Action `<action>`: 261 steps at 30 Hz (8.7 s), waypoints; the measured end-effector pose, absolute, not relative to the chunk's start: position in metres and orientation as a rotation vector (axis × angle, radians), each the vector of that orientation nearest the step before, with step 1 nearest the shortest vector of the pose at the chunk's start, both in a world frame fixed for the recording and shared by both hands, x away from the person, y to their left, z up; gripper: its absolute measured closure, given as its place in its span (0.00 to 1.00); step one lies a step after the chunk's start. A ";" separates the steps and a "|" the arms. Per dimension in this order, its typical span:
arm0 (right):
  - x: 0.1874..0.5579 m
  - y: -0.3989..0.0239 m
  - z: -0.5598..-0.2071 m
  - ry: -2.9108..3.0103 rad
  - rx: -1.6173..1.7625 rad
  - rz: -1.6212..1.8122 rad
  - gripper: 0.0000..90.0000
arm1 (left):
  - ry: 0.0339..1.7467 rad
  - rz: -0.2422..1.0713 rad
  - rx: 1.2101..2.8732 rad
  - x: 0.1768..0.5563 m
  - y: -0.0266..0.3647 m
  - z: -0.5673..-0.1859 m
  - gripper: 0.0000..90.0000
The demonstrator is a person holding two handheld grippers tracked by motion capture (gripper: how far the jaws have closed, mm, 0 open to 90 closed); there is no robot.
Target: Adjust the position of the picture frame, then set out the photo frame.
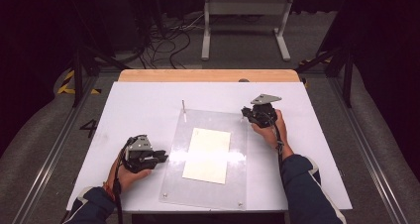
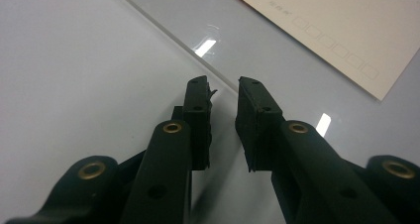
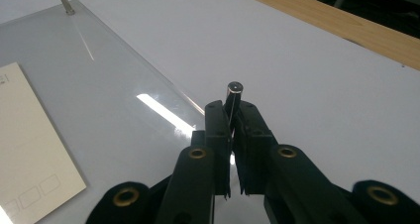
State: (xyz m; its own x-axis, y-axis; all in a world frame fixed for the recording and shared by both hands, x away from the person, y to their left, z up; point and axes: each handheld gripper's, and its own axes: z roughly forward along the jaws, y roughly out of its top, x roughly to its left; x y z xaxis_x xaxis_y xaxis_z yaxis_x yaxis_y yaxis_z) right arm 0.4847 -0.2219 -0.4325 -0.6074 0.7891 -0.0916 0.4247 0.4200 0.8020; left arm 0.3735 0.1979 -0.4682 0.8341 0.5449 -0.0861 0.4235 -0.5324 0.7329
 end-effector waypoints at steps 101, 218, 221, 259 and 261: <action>0.362 -0.257 -0.443 2.475 0.929 1.078 0.65 | 0.610 0.229 2.030 0.537 0.154 -0.442 0.93; 0.266 -0.216 -0.433 2.598 0.507 1.050 0.56 | 0.840 0.103 2.036 0.562 0.145 -0.443 0.94; 0.262 -0.210 -0.435 2.610 0.436 0.924 0.59 | 0.845 0.123 2.042 0.560 0.145 -0.443 0.94; 0.248 -0.180 -0.448 2.305 0.244 0.929 0.48 | 0.890 0.108 2.015 0.562 0.144 -0.445 0.95; 0.249 -0.179 -0.448 2.283 0.230 0.912 0.51 | 0.895 0.106 2.014 0.562 0.144 -0.445 0.95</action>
State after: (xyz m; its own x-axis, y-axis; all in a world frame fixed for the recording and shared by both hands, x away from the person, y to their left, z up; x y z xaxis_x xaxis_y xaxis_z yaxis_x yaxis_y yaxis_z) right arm 0.2490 -0.1789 -0.4482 -0.7665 0.3837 -0.5150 -0.0766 0.7415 0.6666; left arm 0.5620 0.1444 -0.4446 0.7341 0.6287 -0.2566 0.5515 -0.3316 0.7654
